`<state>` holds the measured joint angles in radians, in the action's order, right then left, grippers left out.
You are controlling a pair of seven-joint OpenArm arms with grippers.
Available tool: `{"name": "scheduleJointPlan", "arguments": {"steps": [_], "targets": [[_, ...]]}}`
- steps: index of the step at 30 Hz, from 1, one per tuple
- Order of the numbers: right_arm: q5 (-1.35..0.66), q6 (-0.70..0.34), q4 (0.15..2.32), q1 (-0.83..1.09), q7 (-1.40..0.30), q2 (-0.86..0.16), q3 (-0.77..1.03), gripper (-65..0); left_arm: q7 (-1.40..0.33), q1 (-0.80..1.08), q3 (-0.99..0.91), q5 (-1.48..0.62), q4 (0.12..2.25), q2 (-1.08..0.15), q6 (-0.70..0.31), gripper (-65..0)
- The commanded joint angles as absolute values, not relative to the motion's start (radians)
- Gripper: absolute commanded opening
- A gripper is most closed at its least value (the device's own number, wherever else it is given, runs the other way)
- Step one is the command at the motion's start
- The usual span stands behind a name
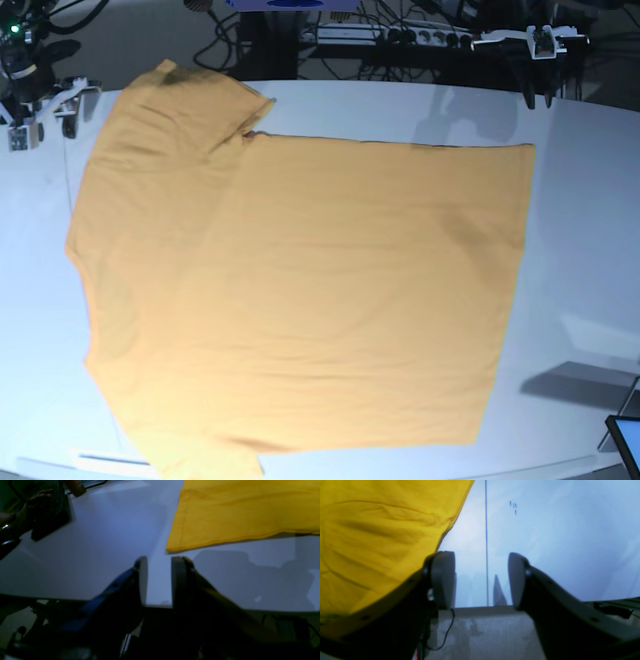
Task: Fold the T-shirt properly
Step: 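Lower the right gripper onto the shirt's shoulder corner and pinch it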
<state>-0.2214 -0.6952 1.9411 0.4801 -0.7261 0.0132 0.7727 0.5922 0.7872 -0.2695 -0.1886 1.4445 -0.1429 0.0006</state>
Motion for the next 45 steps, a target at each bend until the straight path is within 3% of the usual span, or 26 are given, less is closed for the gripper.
{"name": "scheduleJointPlan", "arguments": {"steps": [1,7,13,26,36,45], "targets": [[-0.236,-0.698,1.960,0.476,-0.723,0.001,0.766,-29.3,0.621,0.800,-0.275,-0.196,1.457,-0.151,0.012,-48.7],[-0.239,-0.698,1.959,0.429,-0.860,0.001,0.748,-28.6,0.622,0.805,-0.277,-0.196,1.457,-0.151,0.012,-48.9],[-0.372,-0.698,1.959,0.407,-0.960,0.001,0.746,-28.6,0.622,0.806,-0.280,-0.196,1.457,-0.150,0.012,-48.9],[-0.384,-0.698,1.954,0.383,-1.026,0.001,0.608,-28.6,0.622,0.806,-0.280,-0.196,1.455,-0.150,0.012,-48.9],[-0.381,-0.698,1.945,0.305,-1.086,-0.001,0.694,-28.6,0.628,0.808,-0.283,-0.196,1.442,-0.150,0.012,-49.0],[-0.481,-0.698,1.877,0.216,-1.288,-0.062,0.822,-28.6,0.630,0.806,-0.283,-0.196,1.419,-0.150,0.012,-49.0]]}}
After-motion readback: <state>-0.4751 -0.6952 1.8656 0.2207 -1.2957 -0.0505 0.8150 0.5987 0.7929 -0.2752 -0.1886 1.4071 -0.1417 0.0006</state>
